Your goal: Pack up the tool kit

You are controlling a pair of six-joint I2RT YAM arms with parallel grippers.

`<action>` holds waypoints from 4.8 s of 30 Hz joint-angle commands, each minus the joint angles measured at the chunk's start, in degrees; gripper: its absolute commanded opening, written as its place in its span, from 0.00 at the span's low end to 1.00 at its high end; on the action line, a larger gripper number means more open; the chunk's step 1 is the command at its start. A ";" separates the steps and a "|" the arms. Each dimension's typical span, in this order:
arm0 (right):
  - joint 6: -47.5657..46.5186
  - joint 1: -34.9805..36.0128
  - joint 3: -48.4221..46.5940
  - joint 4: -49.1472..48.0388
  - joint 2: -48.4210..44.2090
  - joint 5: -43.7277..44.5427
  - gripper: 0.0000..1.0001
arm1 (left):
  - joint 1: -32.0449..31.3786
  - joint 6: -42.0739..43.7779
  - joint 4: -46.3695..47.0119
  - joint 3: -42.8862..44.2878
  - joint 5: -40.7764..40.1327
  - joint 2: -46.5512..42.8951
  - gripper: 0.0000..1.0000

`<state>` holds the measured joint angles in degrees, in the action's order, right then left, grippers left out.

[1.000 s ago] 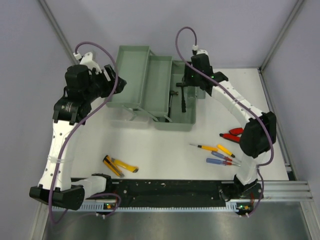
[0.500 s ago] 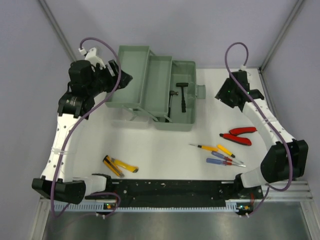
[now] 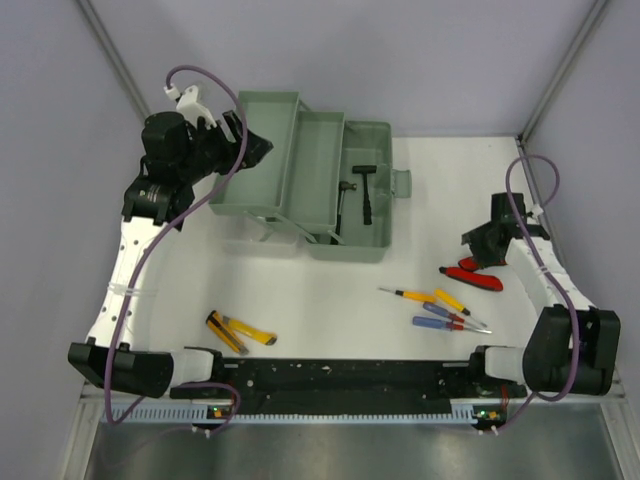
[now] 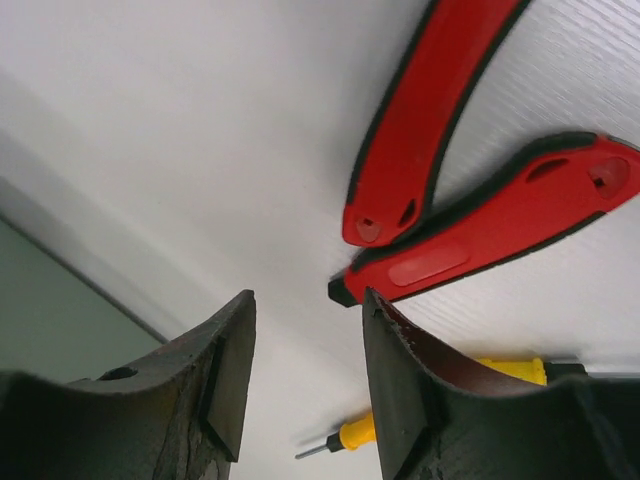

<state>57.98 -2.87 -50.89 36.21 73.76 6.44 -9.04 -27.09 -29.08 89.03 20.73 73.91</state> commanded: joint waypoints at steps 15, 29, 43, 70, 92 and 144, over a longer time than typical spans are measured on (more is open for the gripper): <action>14.09 -6.97 6.95 3.87 -0.28 4.99 0.39 | 1.04 3.18 -2.21 2.37 -5.53 -0.08 0.74; 17.35 -6.97 7.13 6.16 4.81 6.48 0.39 | 1.66 4.15 -3.26 2.02 -6.23 -0.70 0.75; 15.33 -7.58 4.05 5.63 10.70 6.74 0.42 | 2.36 4.50 -3.70 1.58 -6.49 -1.31 0.75; 10.05 -7.50 -1.75 5.54 7.91 4.73 0.10 | 3.15 4.59 -3.79 1.84 -6.49 -1.31 0.76; -17.28 25.44 -40.93 -18.79 19.99 -8.09 0.17 | 3.24 4.24 -3.97 0.97 -5.35 -3.86 0.75; -25.18 41.20 -59.24 -16.43 36.21 3.83 0.47 | 3.24 5.38 -7.39 -0.53 -6.49 -6.67 0.76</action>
<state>37.91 38.39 -111.31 20.75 121.43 4.36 -6.07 -22.68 -37.43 87.72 15.27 68.36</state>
